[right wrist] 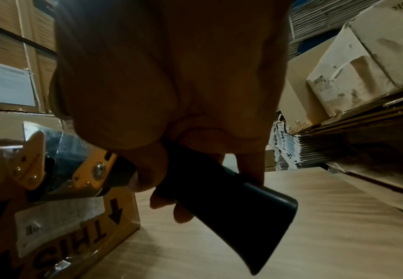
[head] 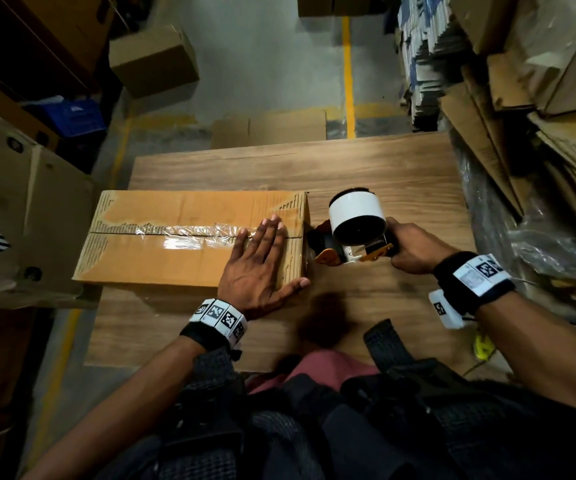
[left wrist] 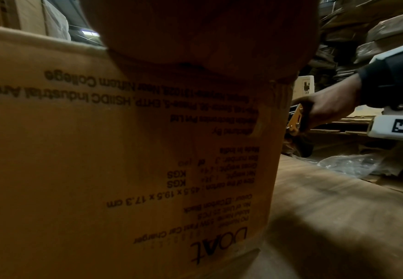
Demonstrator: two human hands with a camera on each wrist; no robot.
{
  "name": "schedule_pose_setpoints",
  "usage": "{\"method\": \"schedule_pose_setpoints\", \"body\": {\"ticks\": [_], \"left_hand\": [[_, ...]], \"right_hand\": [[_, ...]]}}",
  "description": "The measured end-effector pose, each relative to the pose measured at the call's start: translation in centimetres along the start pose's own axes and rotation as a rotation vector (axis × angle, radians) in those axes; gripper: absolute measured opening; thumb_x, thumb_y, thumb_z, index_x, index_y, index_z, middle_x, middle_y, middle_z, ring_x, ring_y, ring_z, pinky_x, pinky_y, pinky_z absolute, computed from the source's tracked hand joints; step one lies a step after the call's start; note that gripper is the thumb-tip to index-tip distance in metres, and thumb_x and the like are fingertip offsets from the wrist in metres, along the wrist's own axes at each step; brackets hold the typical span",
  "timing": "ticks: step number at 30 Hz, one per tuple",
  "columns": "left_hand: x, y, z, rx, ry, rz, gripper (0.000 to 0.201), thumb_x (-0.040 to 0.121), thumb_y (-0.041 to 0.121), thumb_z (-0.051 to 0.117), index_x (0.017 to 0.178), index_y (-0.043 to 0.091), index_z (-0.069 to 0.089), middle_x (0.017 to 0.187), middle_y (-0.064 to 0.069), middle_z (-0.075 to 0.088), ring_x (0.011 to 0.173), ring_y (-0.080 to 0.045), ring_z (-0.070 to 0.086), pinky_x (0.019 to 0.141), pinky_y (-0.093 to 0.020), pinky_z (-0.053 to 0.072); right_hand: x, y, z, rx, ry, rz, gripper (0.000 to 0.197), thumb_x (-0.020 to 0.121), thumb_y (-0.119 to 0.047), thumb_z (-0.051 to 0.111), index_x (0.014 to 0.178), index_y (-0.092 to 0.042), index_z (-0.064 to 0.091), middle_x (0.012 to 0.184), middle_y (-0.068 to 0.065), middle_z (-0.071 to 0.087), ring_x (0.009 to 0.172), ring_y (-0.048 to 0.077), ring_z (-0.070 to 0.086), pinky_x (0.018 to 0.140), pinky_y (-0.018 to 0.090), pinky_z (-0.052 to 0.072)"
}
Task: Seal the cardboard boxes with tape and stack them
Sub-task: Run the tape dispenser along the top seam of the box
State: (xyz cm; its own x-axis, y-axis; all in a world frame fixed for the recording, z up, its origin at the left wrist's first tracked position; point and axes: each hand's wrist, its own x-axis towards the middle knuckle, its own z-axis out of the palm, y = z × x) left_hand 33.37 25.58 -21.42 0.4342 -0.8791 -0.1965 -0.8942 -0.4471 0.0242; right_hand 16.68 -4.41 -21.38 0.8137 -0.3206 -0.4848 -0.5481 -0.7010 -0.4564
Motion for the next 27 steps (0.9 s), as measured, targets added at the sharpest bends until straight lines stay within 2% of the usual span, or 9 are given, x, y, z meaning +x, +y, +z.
{"method": "schedule_pose_setpoints", "body": {"ticks": [8,11,13,15,17,21,23,25,27], "left_hand": [[-0.2,0.1,0.0,0.013,-0.012,-0.018,0.106,0.093,0.087,0.006,0.166,0.010,-0.005,0.173,-0.008,-0.016,0.160,-0.020,-0.016,0.129,-0.052,0.003],[-0.1,0.3,0.0,0.005,-0.011,-0.030,0.105,0.093,0.086,0.005,0.166,0.010,-0.004,0.174,-0.008,-0.015,0.160,-0.019,-0.015,0.129,-0.052,0.005],[-0.2,0.3,0.0,0.005,-0.008,-0.031,0.104,0.094,0.085,0.003,0.166,0.011,-0.005,0.173,-0.007,-0.016,0.160,-0.019,-0.016,0.129,-0.052,0.004],[0.0,0.1,-0.1,0.001,-0.006,-0.034,0.102,0.094,0.084,0.001,0.166,0.012,-0.005,0.173,-0.006,-0.016,0.160,-0.018,-0.017,0.129,-0.051,0.003],[0.0,0.2,0.0,-0.007,-0.011,-0.039,0.101,0.094,0.083,-0.001,0.167,0.013,-0.004,0.174,-0.005,-0.015,0.160,-0.018,-0.015,0.129,-0.051,0.002],[0.4,0.3,0.3,-0.008,0.002,-0.059,0.095,0.098,0.079,0.003,0.167,0.014,0.001,0.174,-0.005,-0.012,0.161,-0.018,-0.013,0.129,-0.051,0.002],[0.8,0.6,0.2,-0.017,0.011,-0.070,0.091,0.101,0.076,0.006,0.167,0.014,0.002,0.174,-0.005,-0.010,0.161,-0.018,-0.011,0.129,-0.050,0.001],[1.3,1.0,0.0,-0.033,0.005,-0.084,0.087,0.102,0.074,0.003,0.167,0.015,-0.001,0.174,-0.004,-0.012,0.160,-0.018,-0.013,0.129,-0.050,-0.002],[1.9,1.3,-0.4,-0.055,-0.001,-0.090,0.086,0.100,0.070,-0.006,0.167,0.017,-0.003,0.173,-0.003,-0.015,0.159,-0.016,-0.017,0.129,-0.050,-0.002]], "right_hand": [[0.0,-0.9,-1.0,-0.106,-0.016,0.040,0.045,0.084,-0.011,0.065,0.123,-0.016,0.042,0.110,0.012,0.065,0.097,0.034,0.063,0.075,0.044,0.052],[-0.9,-0.1,-0.6,-0.326,-0.040,0.097,0.042,0.088,-0.021,0.063,0.122,-0.018,0.038,0.112,0.009,0.063,0.103,0.037,0.063,0.081,0.048,0.045],[-1.8,2.0,0.2,-0.328,-0.105,0.148,0.038,0.090,-0.027,0.061,0.119,-0.021,0.037,0.115,0.009,0.064,0.106,0.037,0.063,0.084,0.049,0.045],[-2.4,4.4,1.1,-0.188,-0.120,0.156,0.036,0.087,-0.032,0.063,0.114,-0.025,0.040,0.115,0.010,0.067,0.102,0.034,0.064,0.083,0.047,0.052],[-2.9,5.6,1.9,0.033,-0.038,0.123,0.034,0.083,-0.043,0.065,0.110,-0.027,0.052,0.109,0.007,0.071,0.099,0.030,0.067,0.083,0.046,0.054],[-3.1,4.7,3.6,0.464,0.144,0.179,0.002,0.090,-0.016,0.072,0.090,-0.015,0.070,0.080,0.005,0.076,0.068,0.022,0.070,0.073,0.041,0.056],[-2.8,4.0,4.5,0.612,0.200,0.264,0.010,0.093,-0.007,0.068,0.083,-0.008,0.070,0.077,0.012,0.075,0.057,0.021,0.063,0.060,0.030,0.053],[-2.4,4.1,5.3,0.709,0.231,0.337,0.015,0.092,-0.005,0.067,0.078,-0.004,0.071,0.072,0.012,0.072,0.052,0.018,0.059,0.049,0.020,0.046],[-2.0,4.3,5.8,0.718,0.211,0.387,0.013,0.089,-0.010,0.071,0.077,-0.004,0.072,0.069,0.012,0.073,0.052,0.018,0.062,0.050,0.022,0.045]]}}
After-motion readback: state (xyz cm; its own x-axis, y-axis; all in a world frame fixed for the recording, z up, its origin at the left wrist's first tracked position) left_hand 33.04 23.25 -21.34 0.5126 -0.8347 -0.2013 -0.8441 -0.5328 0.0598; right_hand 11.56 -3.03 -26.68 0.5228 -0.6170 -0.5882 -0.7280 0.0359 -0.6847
